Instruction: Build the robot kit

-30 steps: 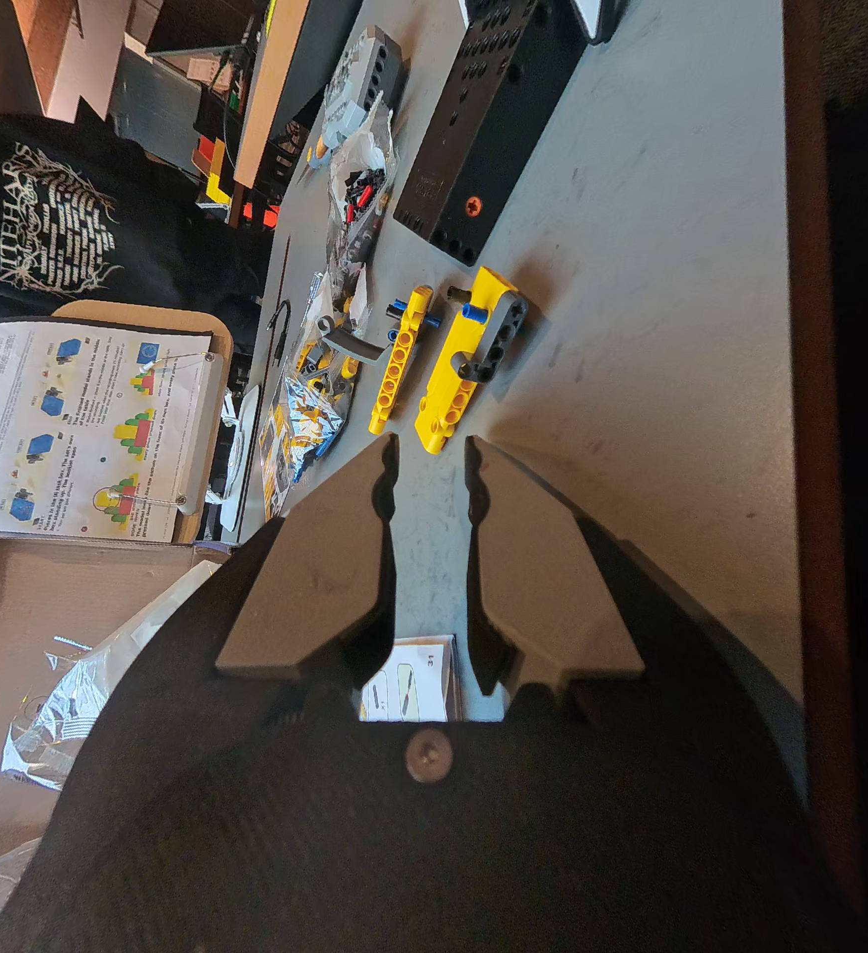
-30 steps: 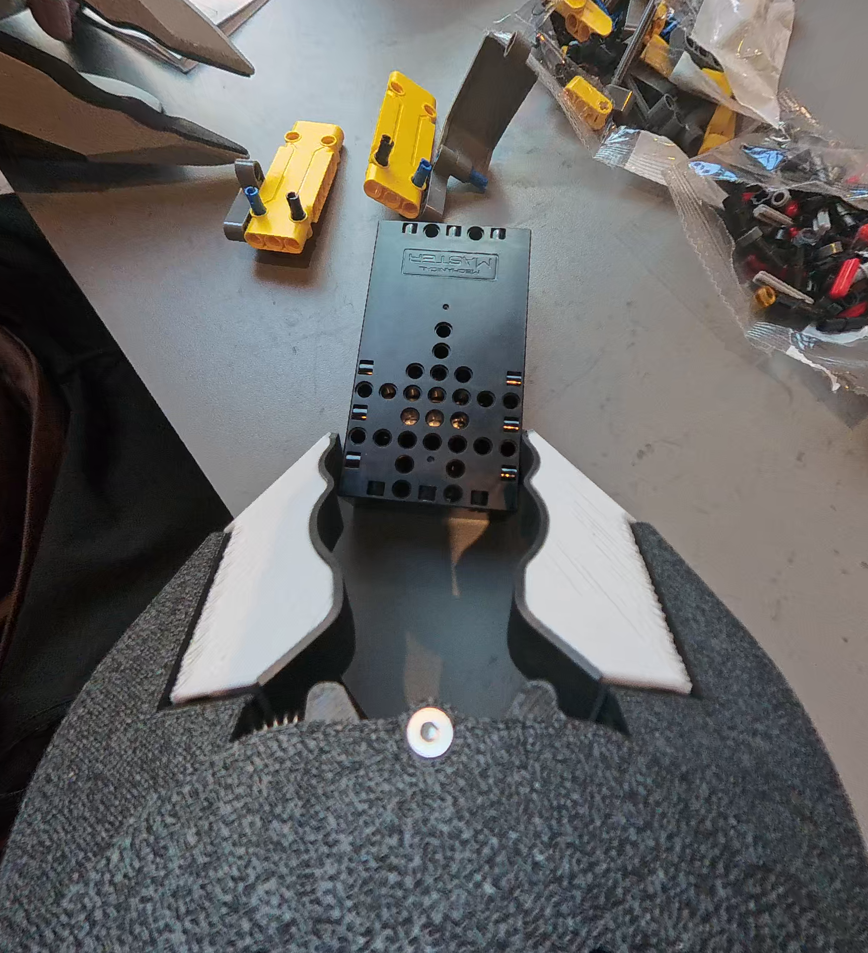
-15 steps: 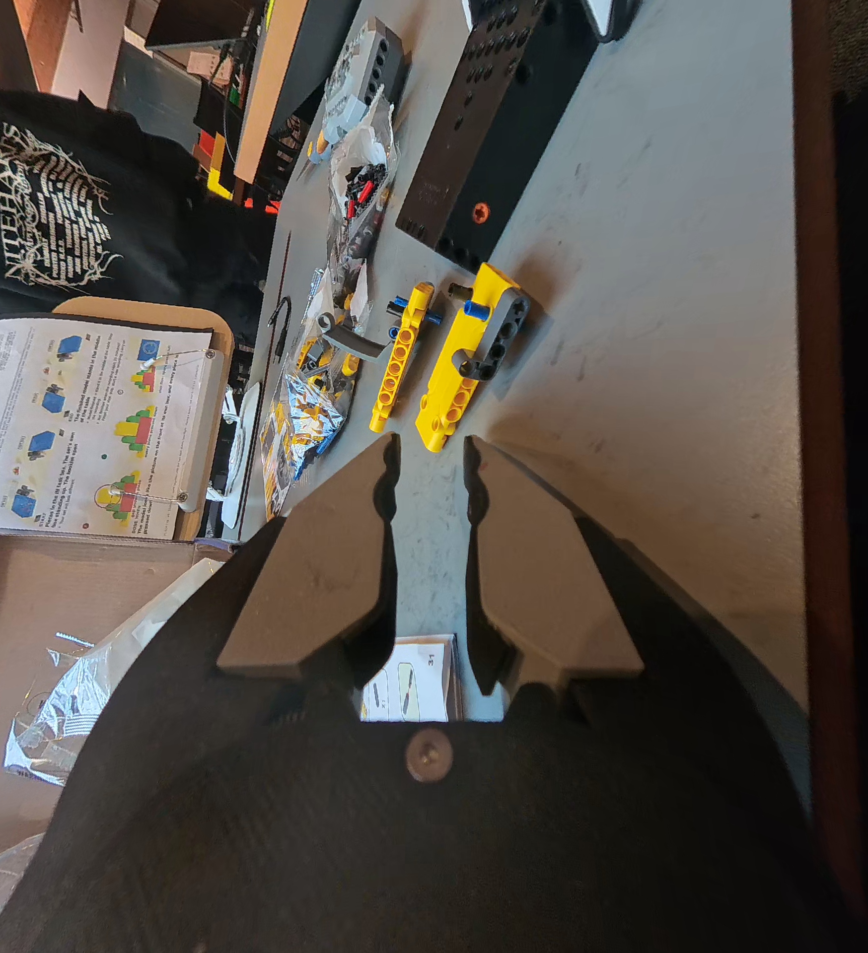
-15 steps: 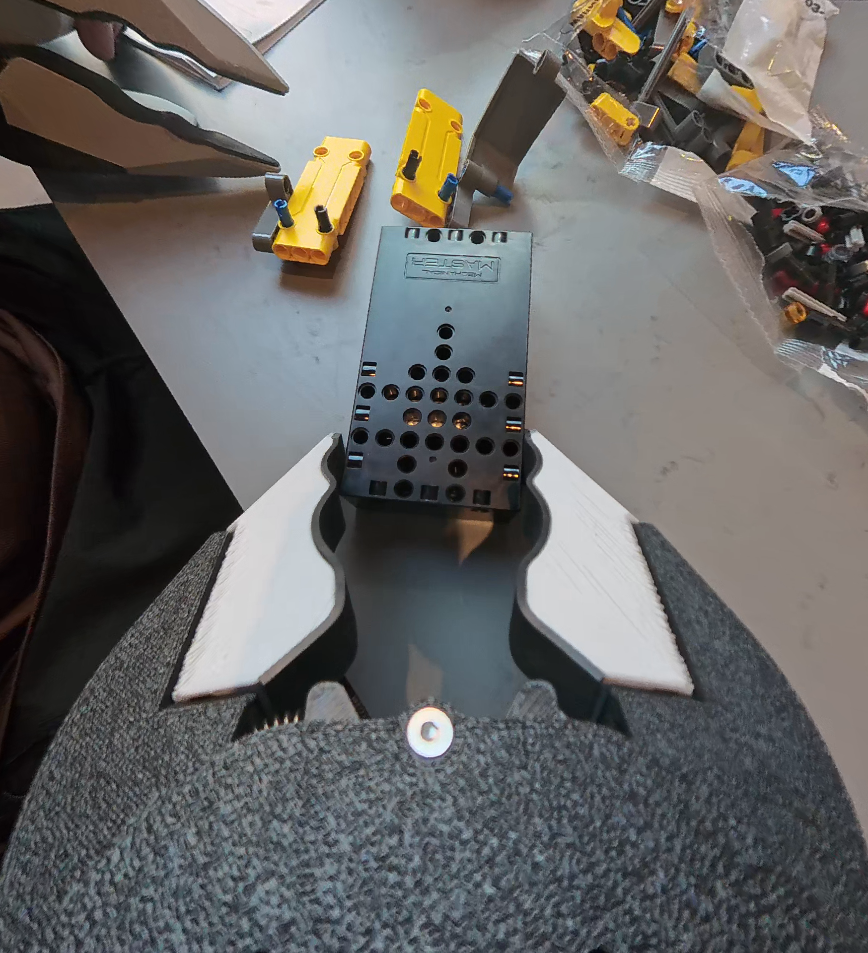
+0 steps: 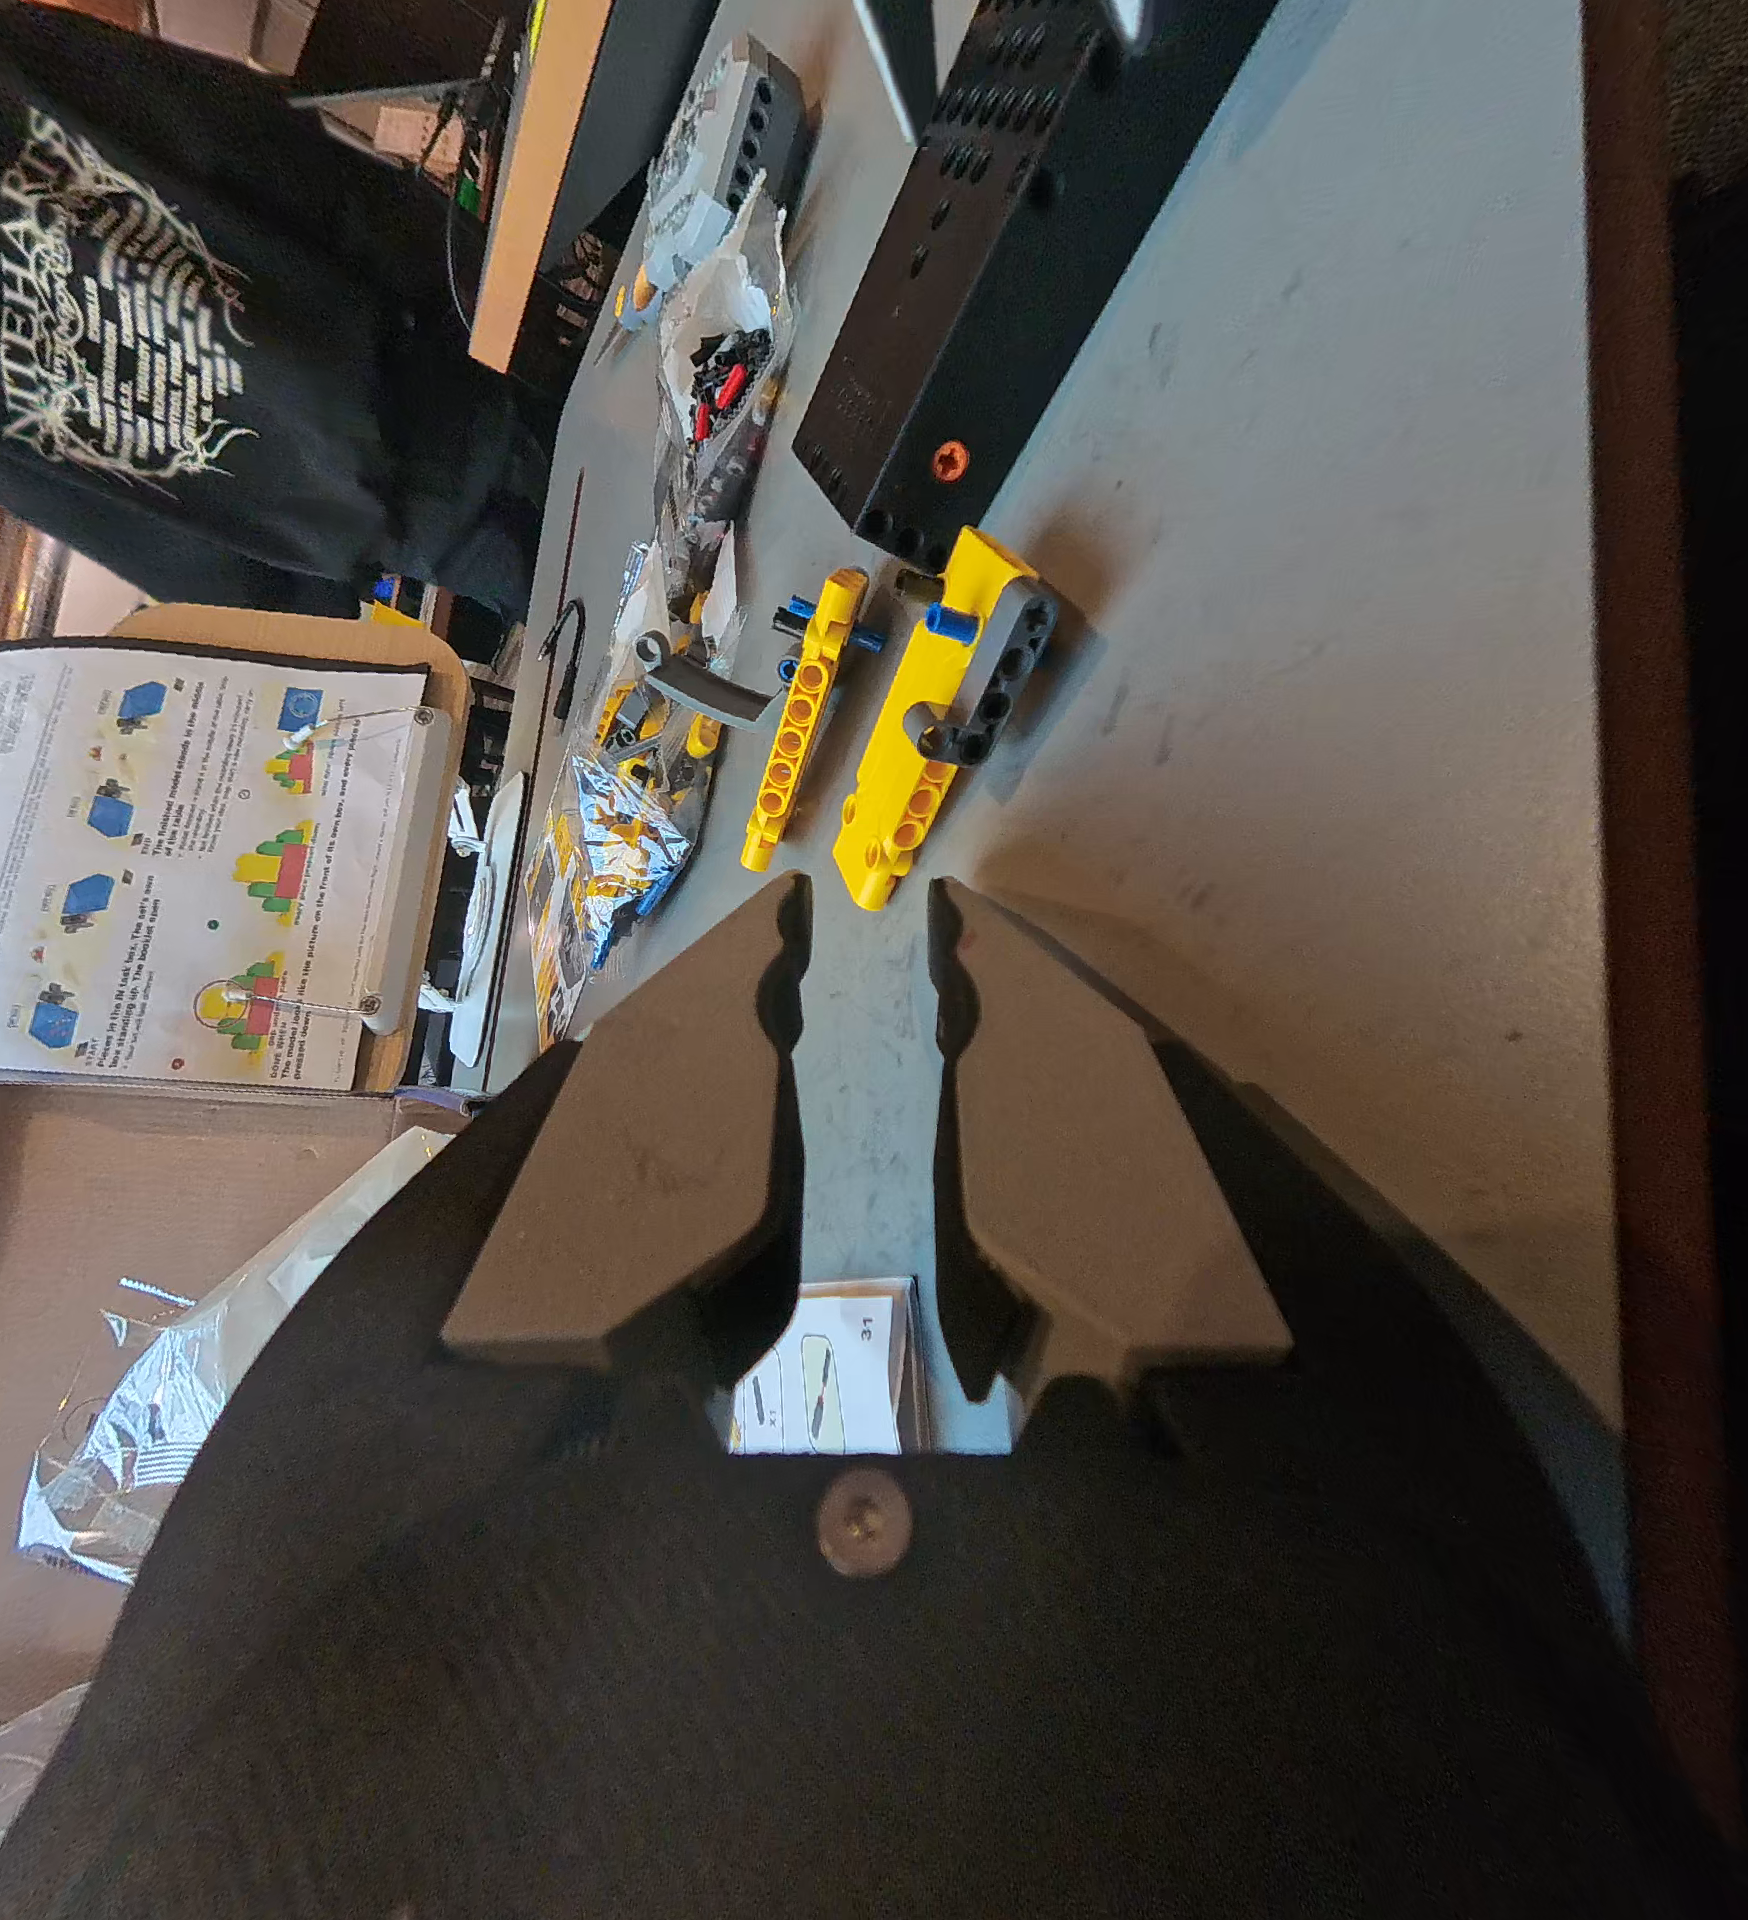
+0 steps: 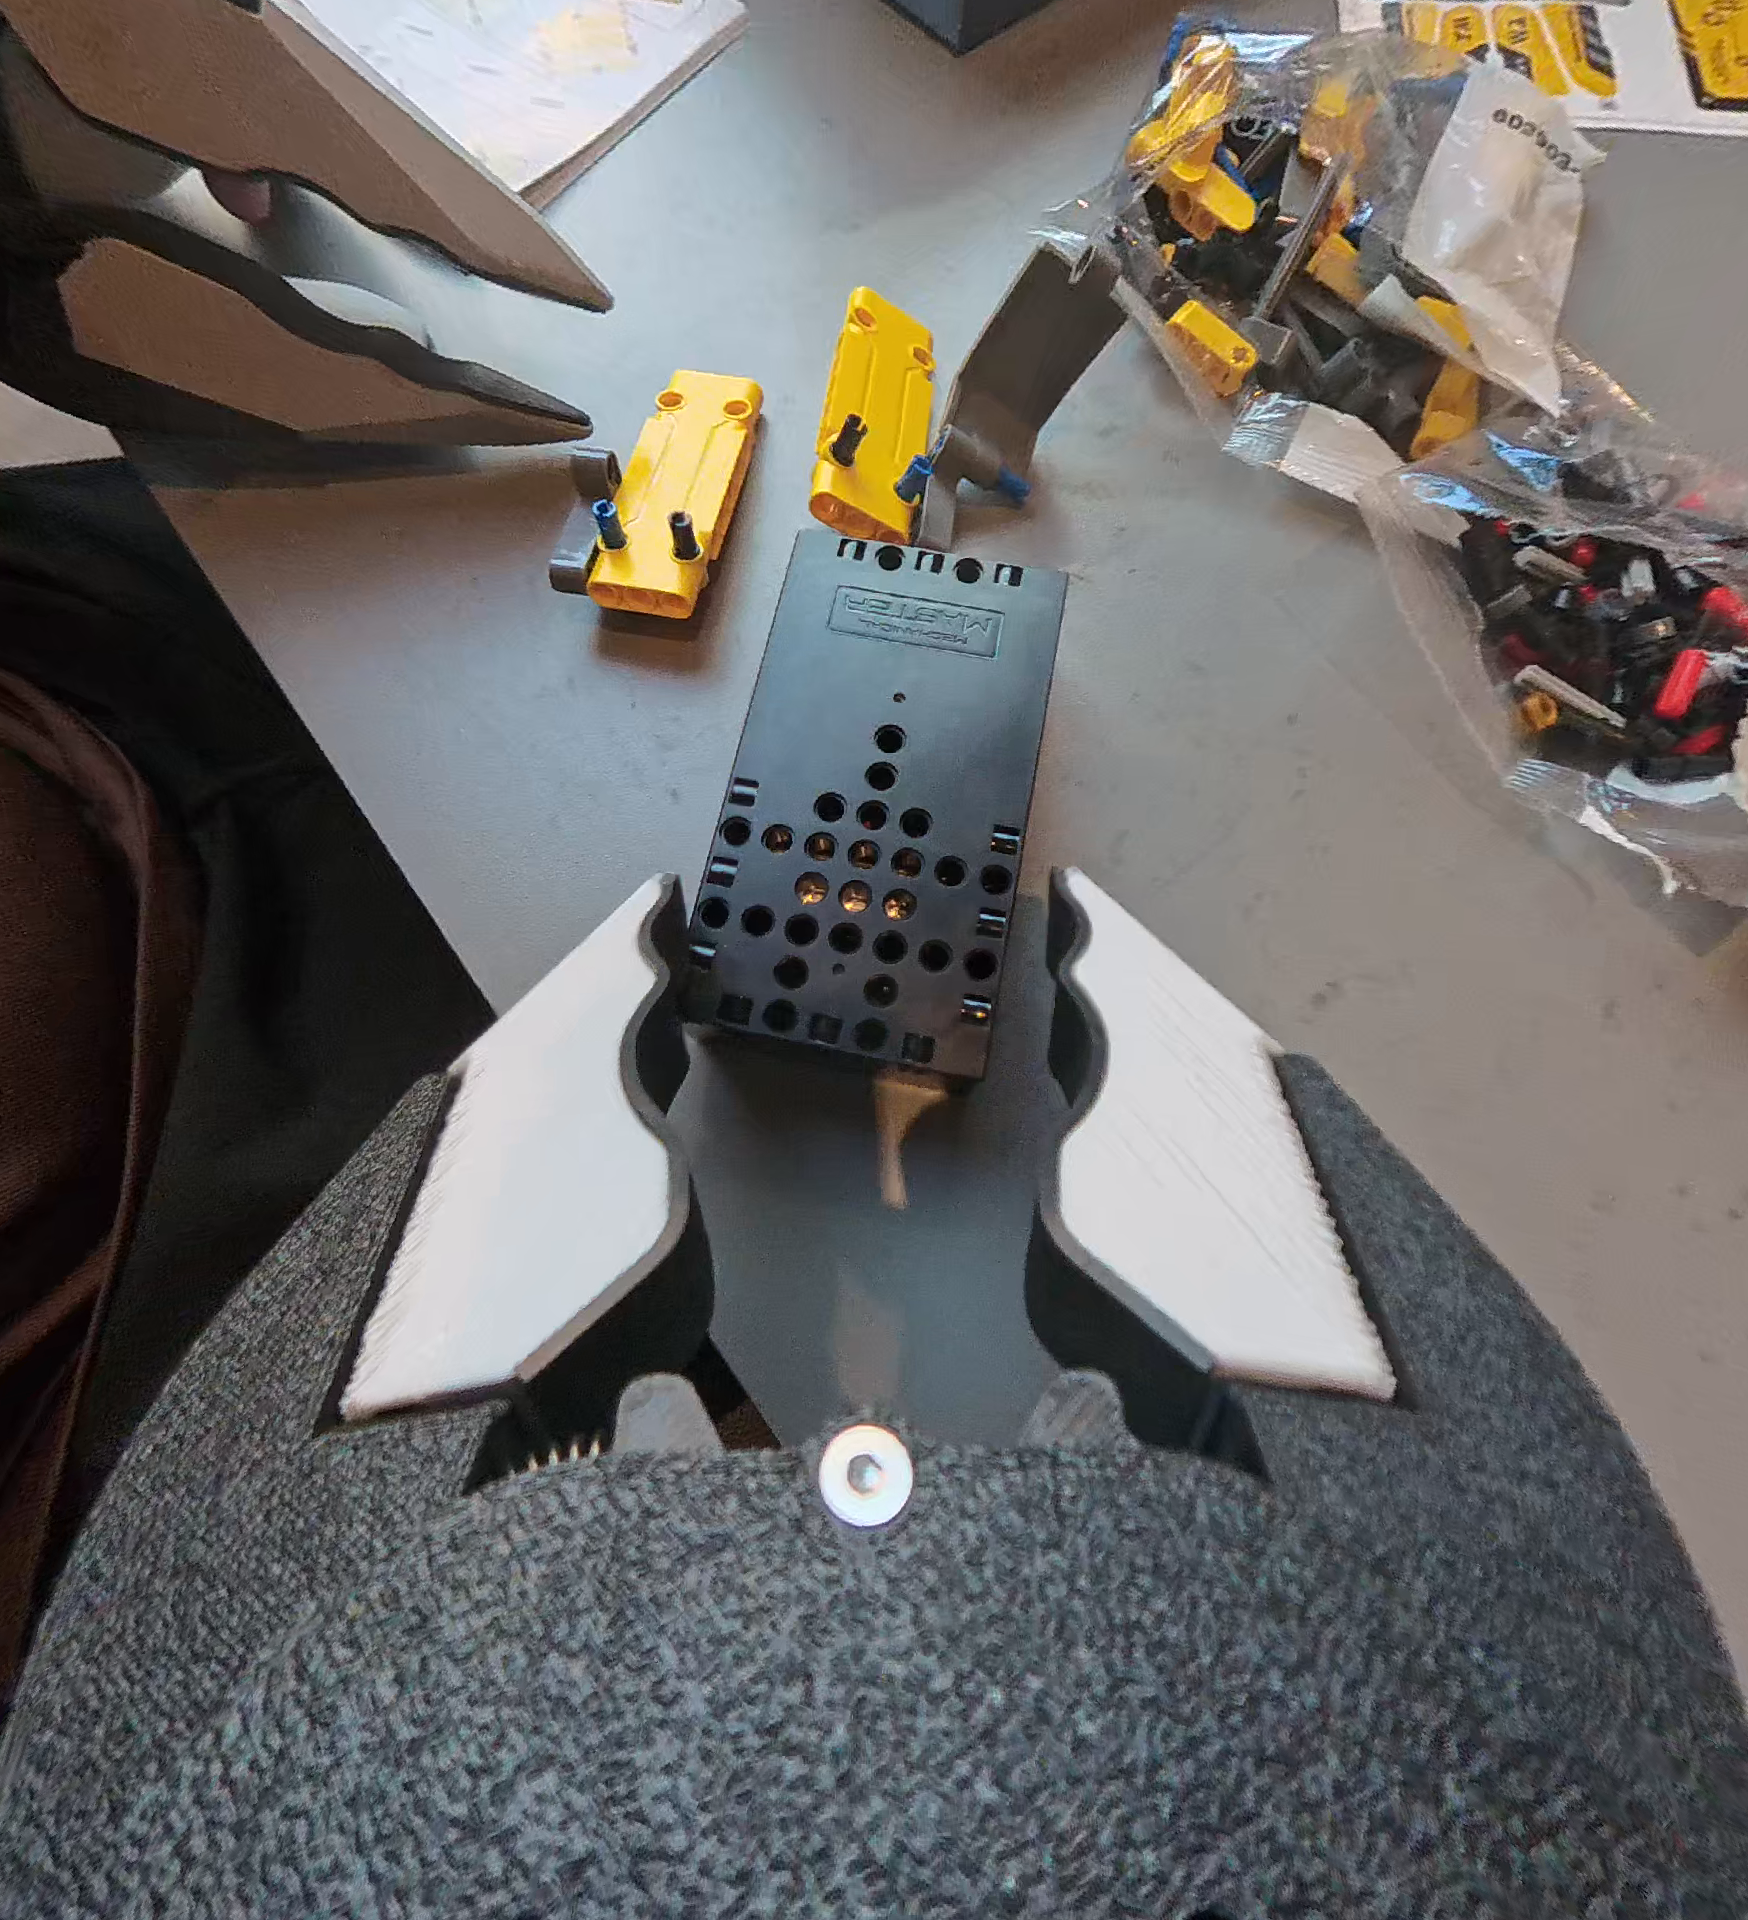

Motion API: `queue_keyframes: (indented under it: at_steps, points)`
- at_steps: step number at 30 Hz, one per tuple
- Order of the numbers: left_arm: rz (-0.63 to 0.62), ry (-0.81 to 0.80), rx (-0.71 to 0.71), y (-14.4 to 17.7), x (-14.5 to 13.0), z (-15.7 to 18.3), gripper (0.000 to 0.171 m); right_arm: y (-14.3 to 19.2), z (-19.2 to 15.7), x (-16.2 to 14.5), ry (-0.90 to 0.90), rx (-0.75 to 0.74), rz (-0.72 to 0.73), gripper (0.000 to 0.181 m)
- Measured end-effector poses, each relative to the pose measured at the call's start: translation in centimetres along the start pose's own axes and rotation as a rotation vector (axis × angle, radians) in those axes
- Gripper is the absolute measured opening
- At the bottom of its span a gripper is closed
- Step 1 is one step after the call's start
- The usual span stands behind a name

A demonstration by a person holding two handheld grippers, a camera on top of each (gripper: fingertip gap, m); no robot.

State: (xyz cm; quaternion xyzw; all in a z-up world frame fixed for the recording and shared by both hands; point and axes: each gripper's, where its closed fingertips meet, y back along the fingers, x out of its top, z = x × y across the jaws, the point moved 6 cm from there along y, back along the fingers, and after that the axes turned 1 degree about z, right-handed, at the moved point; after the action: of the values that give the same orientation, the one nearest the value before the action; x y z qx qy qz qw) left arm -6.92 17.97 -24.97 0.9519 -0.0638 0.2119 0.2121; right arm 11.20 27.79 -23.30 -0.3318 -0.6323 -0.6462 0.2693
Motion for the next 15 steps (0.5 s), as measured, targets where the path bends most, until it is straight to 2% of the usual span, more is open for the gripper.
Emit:
queue_keyframes:
  at_steps: [6, 9, 15]
  points:
    - [-0.001, -0.003, -0.001, 0.0, 0.0, 0.0, 0.019, 0.2, -2.0, 2.8, 0.034, -0.001, 0.072, 0.069]
    - [-0.002, -0.008, 0.000, 0.0, 0.0, 0.1, 0.019, -0.7, -3.8, 4.5, 0.011, 0.034, 0.122, 0.066]
    - [-0.004, -0.022, 0.006, 0.0, 0.0, 0.2, 0.018, -4.3, -5.7, 4.8, 0.028, 0.025, 0.046, 0.066]
